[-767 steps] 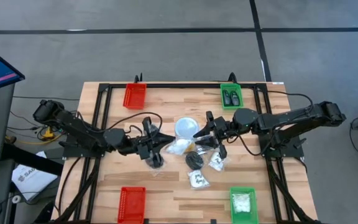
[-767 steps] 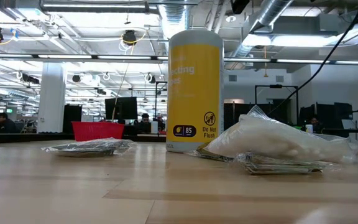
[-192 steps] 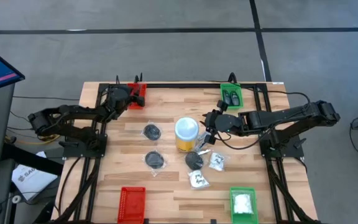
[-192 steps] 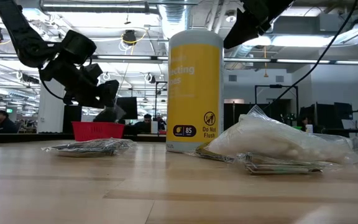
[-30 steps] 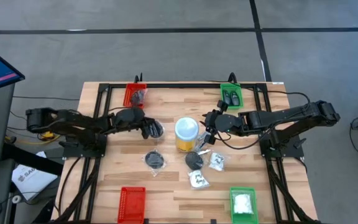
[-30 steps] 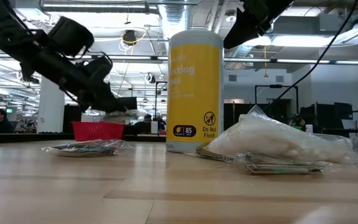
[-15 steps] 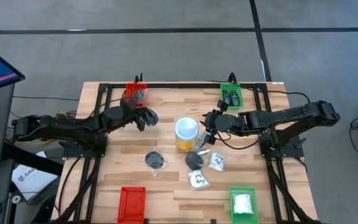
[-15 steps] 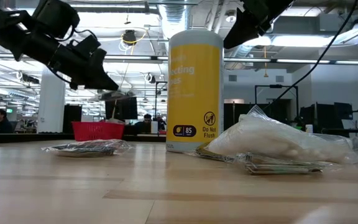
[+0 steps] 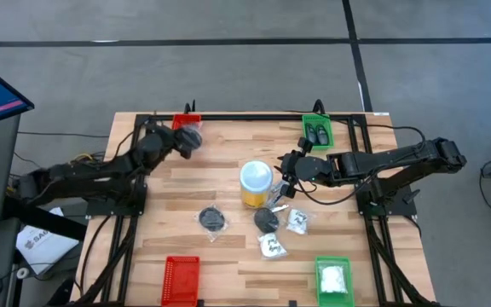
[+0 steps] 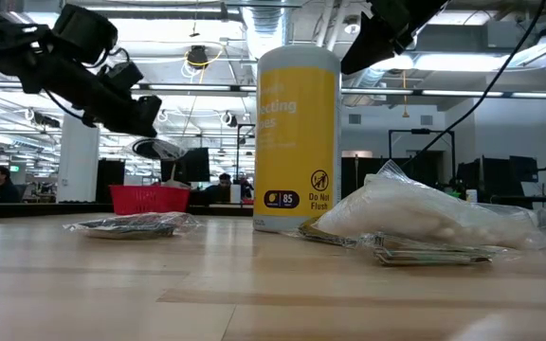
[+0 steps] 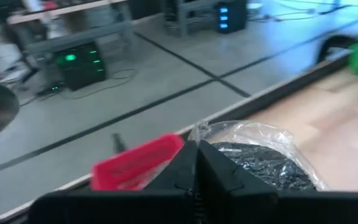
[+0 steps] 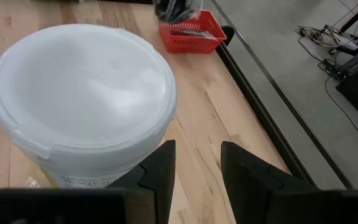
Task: Pick & Place Travel size toiletries
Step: Put the black hairbrush into the top orange bin
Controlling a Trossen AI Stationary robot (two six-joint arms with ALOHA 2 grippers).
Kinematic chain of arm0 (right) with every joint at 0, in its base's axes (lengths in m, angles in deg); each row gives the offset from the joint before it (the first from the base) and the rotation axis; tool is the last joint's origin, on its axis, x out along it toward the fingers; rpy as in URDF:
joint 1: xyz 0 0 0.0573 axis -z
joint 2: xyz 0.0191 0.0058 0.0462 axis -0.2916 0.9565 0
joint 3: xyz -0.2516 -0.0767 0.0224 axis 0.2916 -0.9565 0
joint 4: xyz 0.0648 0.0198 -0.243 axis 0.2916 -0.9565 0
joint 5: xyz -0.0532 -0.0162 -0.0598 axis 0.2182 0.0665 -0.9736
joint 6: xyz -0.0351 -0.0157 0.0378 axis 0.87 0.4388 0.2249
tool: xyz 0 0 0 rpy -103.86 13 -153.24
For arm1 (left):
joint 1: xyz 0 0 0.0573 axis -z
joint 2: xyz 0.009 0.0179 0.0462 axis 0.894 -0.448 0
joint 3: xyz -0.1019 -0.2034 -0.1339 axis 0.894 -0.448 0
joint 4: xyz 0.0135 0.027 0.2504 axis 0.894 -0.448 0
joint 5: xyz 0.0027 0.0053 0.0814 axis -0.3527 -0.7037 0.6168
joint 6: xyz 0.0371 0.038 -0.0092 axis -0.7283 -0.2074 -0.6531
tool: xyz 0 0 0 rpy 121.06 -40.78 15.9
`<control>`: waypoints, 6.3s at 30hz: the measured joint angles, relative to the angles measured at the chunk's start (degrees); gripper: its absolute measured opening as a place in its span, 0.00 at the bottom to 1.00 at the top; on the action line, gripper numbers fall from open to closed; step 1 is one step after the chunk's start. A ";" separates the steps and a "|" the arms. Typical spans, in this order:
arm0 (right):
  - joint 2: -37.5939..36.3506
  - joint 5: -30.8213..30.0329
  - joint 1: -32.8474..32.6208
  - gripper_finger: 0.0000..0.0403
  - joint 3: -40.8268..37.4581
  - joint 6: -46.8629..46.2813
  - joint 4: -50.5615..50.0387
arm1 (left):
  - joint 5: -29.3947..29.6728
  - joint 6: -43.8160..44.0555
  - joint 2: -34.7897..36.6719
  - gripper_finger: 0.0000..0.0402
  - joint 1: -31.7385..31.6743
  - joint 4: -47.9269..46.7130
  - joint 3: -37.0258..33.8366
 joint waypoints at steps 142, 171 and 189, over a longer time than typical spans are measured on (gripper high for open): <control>0.00 0.09 -0.07 0.29 0.00 -0.61 -0.02 | -40.34 9.57 -30.18 0.29 29.61 11.34 0.02; 0.02 0.11 -0.07 0.29 0.00 -0.50 0.02 | -36.73 12.44 -37.48 0.47 30.93 15.00 0.15; 0.02 0.11 -0.07 0.29 0.00 -0.52 0.02 | -37.29 11.47 -37.55 0.34 32.14 14.12 0.15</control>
